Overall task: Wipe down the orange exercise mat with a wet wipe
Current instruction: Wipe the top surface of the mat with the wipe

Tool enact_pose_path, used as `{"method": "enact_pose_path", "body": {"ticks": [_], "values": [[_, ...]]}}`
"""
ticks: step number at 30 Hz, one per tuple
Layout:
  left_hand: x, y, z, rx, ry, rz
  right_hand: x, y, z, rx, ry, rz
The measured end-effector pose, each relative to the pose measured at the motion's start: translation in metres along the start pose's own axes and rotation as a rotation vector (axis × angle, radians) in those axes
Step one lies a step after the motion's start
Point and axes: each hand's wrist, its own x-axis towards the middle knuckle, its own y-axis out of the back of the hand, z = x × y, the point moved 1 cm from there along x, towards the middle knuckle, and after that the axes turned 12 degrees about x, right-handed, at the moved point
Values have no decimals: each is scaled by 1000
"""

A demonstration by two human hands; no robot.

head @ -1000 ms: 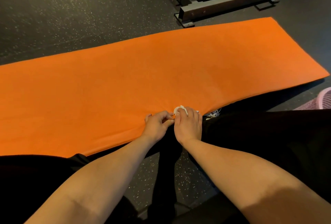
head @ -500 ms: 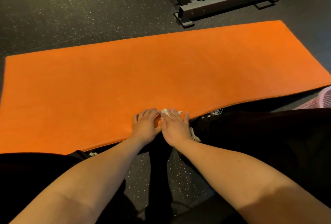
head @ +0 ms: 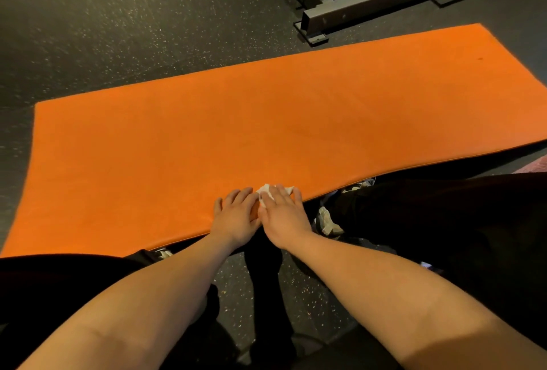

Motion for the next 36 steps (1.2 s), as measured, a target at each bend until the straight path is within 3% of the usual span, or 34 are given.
{"method": "enact_pose_path", "body": {"ticks": [3,9,14,17,22,28,30,36], "values": [[-6,-2,-1,7,35,24,3,1,8,-20,45,-5],[2,17,-1,-52,65,-11,15,29,26,59,-238,123],[3,20,-7,-42,63,10,11,14,-20,120,37,97],[5,19,-8,-63,65,12,13,18,-8,85,69,102],[10,24,-10,-107,77,-1,19,35,28,113,-259,166],[13,18,-16,-123,75,37,8,13,-26,133,57,104],[13,15,-16,-141,76,48,8,15,-22,139,78,92],[12,16,-13,-175,98,28,15,31,17,95,-222,192]]}}
